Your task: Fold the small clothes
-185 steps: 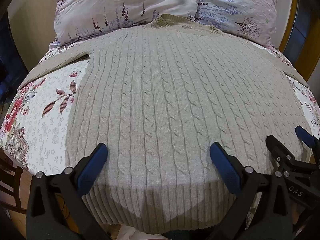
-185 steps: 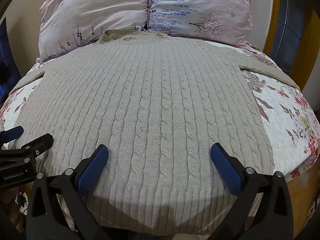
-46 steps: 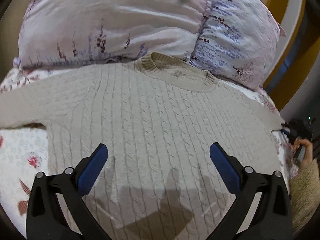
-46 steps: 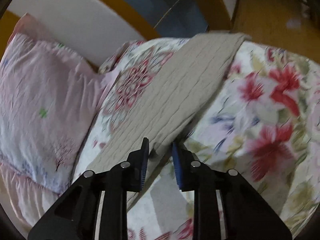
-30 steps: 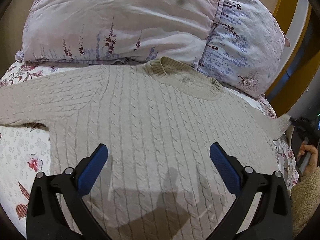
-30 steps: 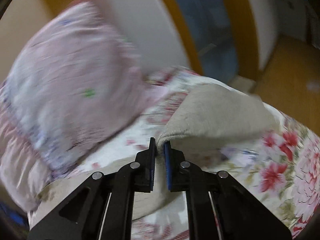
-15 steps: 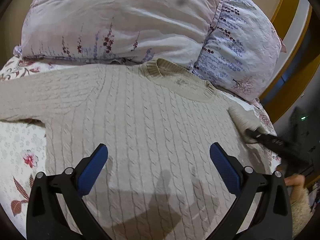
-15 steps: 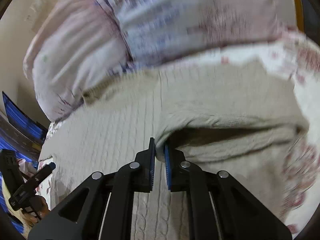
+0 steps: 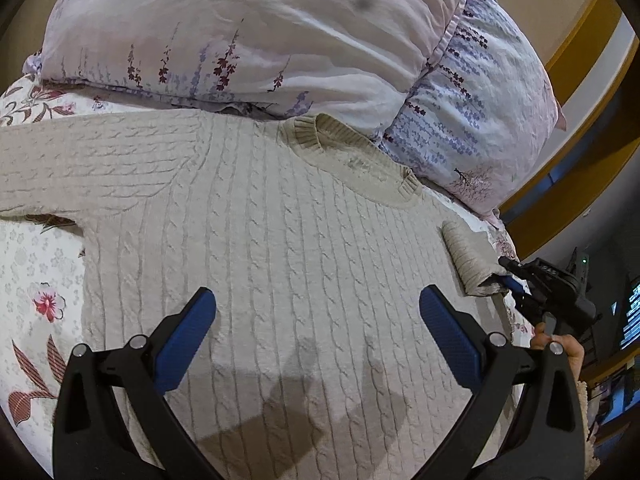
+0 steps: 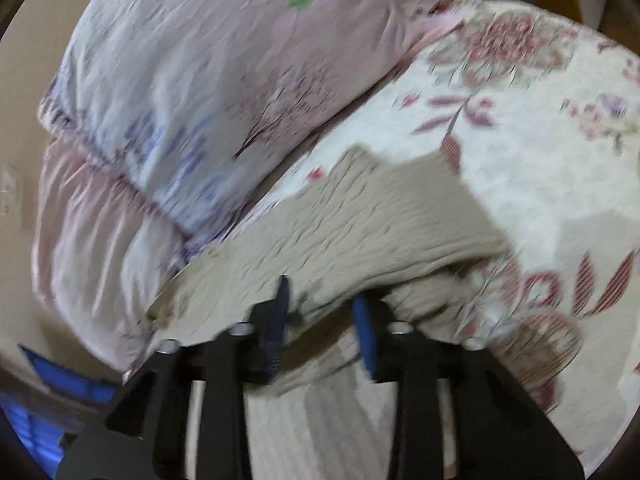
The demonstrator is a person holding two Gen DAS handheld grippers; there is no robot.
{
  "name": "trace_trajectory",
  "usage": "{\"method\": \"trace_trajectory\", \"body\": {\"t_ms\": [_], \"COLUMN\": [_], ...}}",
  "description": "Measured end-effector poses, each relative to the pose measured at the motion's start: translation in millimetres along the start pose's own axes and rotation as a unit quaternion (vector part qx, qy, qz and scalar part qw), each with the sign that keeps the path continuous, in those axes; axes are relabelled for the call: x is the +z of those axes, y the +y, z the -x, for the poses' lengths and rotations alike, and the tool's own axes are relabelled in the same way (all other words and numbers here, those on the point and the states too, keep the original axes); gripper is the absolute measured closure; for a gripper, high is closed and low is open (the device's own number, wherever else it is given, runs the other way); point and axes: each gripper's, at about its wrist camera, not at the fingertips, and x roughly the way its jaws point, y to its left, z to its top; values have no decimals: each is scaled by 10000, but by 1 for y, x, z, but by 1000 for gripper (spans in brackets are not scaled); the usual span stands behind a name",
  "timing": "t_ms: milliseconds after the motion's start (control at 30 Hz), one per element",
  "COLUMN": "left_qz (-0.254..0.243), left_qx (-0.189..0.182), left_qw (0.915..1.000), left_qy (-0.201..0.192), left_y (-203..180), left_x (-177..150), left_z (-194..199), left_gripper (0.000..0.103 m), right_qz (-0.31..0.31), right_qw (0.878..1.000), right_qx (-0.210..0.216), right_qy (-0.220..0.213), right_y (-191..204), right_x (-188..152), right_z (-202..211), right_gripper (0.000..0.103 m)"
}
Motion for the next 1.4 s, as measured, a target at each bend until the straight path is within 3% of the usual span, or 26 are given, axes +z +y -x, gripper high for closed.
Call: {"method": "trace_trajectory", "body": {"t_ms": [100, 200, 267, 300, 367, 433, 467, 567, 667, 767, 833, 900, 1100, 1267, 1333, 1400], "left_qz": [57, 141, 138, 109, 80, 165, 241, 566, 869, 1156, 1368, 1596, 1932, 1911, 1785, 1634], "left_qx": [-32, -113, -58, -39, -78, -193, -279, -589, -772, -1004, -1159, -1252, -1218, -1059, -961, -877], "left_qw": [10000, 9998, 9997, 9996, 9996, 9996, 9993, 9966, 9928, 9872, 9821, 9767, 9702, 9730, 9767, 9804], "left_qy": [-24, -131, -214, -264, -258, -156, -94, 126, 288, 447, 576, 703, 805, 750, 708, 661], "left_y": [5, 10, 10, 9, 8, 8, 10, 16, 20, 20, 21, 22, 25, 26, 26, 24], "left_x": [2, 5, 6, 7, 7, 8, 8, 8, 10, 11, 11, 12, 17, 29, 35, 41], "left_z": [2, 6, 7, 8, 7, 3, 1, -6, -17, -28, -36, -45, -67, -81, -87, -89], "left_gripper": [2, 2, 2, 2, 2, 2, 2, 2, 3, 15, 27, 34, 58, 79, 93, 95], "right_qz": [708, 1506, 2171, 2440, 3074, 3419, 3477, 3137, 2261, 1150, 328, -327, -967, -1108, -1083, -1080], "right_qw": [9963, 9870, 9742, 9676, 9474, 9296, 9237, 9307, 9552, 9792, 9884, 9926, 9929, 9929, 9934, 9936], "right_qx": [-329, -56, 321, 499, 837, 908, 934, 1014, 1093, 993, 914, 746, 527, 426, 377, 331], "right_qy": [-348, -552, -535, -420, 287, 1034, 1307, 1583, 1568, 1342, 1168, 904, 454, 115, -5, -50], "right_y": [31, 79, 122, 140, 176, 192, 192, 177, 142, 92, 54, 20, -19, -26, -26, -23], "right_x": [2, -12, -33, -44, -76, -106, -118, -123, -100, -71, -58, -45, -30, -16, -16, -15], "right_z": [3, 12, 16, 13, -10, -38, -48, -51, -34, -13, -1, 9, 13, 13, 19, 19], "right_gripper": [92, 93, 93, 93, 92, 79, 79, 70, 66, 66, 66, 66, 66, 71, 72, 75]}}
